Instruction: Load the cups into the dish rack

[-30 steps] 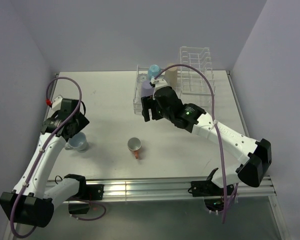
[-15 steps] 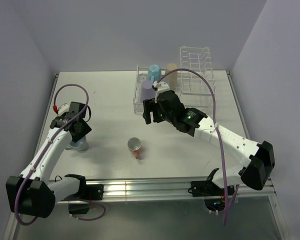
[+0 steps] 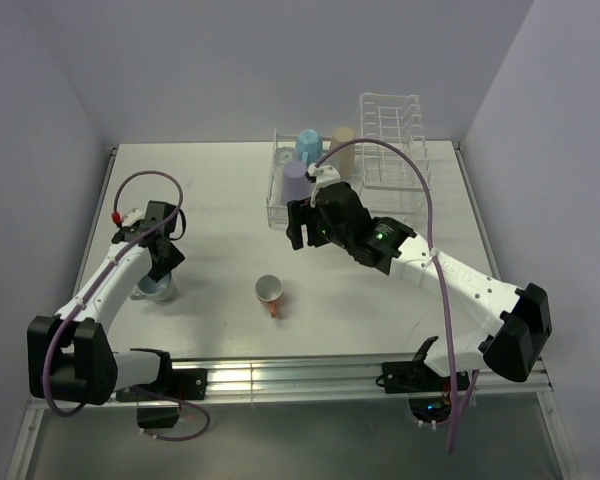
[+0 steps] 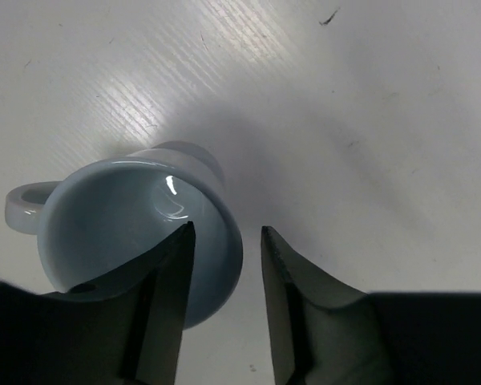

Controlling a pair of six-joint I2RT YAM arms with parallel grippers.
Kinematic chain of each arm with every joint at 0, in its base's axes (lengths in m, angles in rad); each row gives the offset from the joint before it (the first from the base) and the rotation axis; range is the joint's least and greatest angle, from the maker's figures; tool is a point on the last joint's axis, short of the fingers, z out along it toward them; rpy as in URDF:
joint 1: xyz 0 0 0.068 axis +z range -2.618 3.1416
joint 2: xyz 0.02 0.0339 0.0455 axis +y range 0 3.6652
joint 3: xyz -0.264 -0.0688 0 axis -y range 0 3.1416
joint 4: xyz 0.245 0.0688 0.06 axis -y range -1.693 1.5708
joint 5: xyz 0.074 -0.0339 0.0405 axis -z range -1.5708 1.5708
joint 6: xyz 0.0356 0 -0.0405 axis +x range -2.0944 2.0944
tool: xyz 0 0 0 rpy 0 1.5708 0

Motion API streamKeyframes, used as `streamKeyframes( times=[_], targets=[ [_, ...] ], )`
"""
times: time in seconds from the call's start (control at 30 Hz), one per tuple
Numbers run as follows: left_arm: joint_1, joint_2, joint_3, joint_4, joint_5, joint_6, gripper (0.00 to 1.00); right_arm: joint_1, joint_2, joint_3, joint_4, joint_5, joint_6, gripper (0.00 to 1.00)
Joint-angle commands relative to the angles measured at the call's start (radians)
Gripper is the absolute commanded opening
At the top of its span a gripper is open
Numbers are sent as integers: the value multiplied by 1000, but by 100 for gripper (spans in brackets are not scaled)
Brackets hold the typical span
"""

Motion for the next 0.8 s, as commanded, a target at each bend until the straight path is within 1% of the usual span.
streamKeyframes(
  times=[0.0, 0.1, 0.17, 0.23, 0.3, 0.33, 0.43, 0.53, 0.57, 0.63, 0.67, 0.77],
  targets=[
    [35, 0, -30, 48, 27, -1, 42, -6, -38, -17, 45, 5, 2, 81],
    [48, 4, -50, 64, 55, 5, 37, -6, -31, -17, 47, -2, 1, 81],
    [53, 6, -59, 76, 67, 10, 32, -6, -25, -12, 44, -5, 4, 81],
    [58, 4, -60, 79, 75, 14, 19, -7, -23, -8, 44, -8, 5, 81],
    [64, -7, -50, 81, 88, 22, 4, -6, -20, -3, 41, -12, 5, 81],
    [65, -14, -43, 79, 104, 36, 0, -7, -19, 1, 38, -10, 5, 81],
    [67, -57, 23, 62, 137, 71, 0, -6, -12, 9, 30, -1, 7, 81],
    [67, -97, 149, 33, 176, 109, 0, -9, -8, 21, 25, 21, 10, 81],
    [67, -103, 222, 35, 228, 123, 0, -12, -9, 26, 25, 24, 10, 81],
    [67, -105, 308, 22, 281, 154, 0, -21, -15, 46, 24, 22, 13, 81],
    [67, -100, 389, 19, 355, 163, 0, -41, -23, 52, 21, 13, 13, 81],
    [65, -74, 527, 12, 464, 187, 0, -96, -46, 70, 28, -36, 22, 81]
  ],
)
